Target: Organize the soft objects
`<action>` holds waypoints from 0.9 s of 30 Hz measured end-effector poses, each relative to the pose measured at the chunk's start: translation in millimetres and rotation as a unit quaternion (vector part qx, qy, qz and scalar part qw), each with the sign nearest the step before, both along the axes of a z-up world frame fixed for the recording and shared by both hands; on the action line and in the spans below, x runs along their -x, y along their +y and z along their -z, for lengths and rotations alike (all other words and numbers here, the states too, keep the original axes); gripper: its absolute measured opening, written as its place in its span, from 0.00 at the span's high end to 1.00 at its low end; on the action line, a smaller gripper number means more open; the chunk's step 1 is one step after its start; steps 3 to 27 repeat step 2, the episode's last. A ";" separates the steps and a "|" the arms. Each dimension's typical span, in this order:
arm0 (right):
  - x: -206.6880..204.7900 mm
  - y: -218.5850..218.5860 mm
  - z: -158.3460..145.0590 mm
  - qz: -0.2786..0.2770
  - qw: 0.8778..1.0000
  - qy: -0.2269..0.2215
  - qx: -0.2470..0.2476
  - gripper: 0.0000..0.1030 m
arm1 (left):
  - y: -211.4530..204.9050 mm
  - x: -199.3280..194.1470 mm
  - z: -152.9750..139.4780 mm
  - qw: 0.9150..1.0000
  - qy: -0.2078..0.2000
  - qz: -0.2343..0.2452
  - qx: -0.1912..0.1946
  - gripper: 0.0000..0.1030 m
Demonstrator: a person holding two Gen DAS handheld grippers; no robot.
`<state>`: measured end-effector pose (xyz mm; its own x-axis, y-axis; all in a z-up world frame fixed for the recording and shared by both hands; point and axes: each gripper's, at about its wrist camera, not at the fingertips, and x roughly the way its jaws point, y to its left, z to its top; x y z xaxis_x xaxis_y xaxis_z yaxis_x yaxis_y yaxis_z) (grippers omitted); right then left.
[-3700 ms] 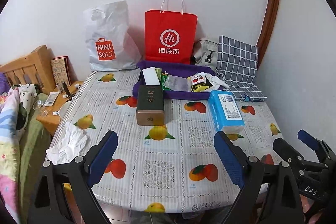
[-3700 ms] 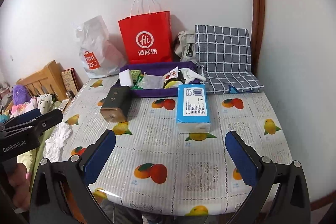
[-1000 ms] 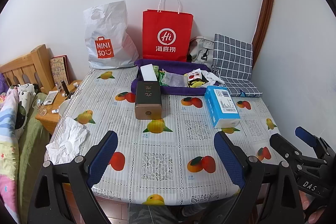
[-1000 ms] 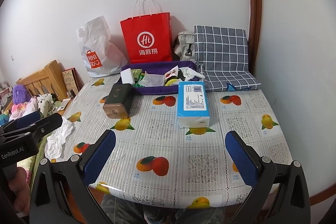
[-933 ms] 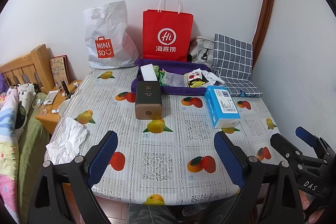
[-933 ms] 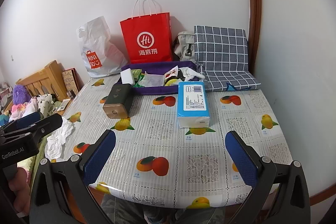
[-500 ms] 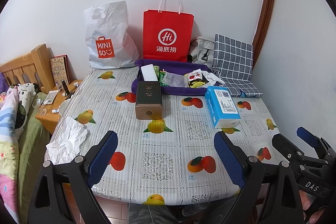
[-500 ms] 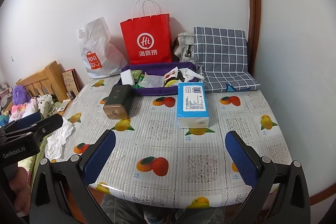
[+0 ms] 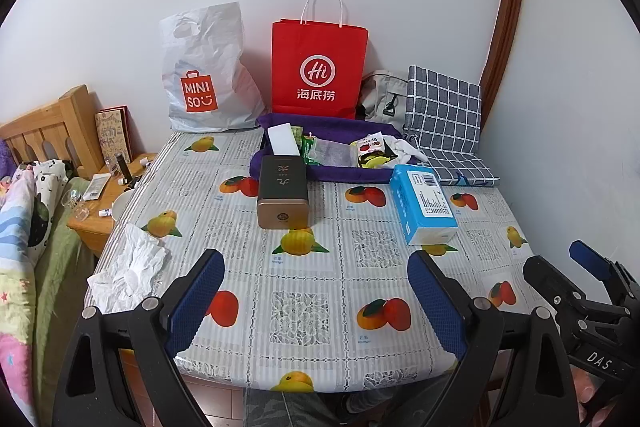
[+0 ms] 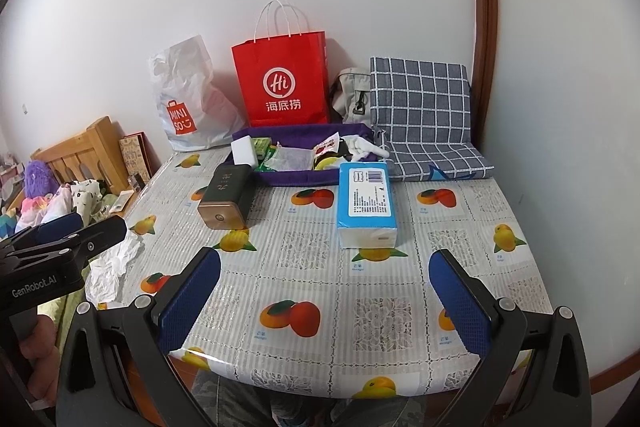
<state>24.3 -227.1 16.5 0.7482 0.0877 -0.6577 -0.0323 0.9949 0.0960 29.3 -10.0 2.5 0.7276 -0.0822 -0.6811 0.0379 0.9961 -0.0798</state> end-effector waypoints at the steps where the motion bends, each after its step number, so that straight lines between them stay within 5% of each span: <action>1: -0.4 -0.3 -0.3 0.000 1.000 -0.001 -0.001 0.00 | -0.5 0.9 0.6 1.000 -0.001 0.001 0.002 0.10; 27: 0.5 0.3 -0.3 0.000 1.000 -0.001 -0.001 0.00 | -1.1 1.9 1.3 1.000 -0.002 0.002 0.004 0.10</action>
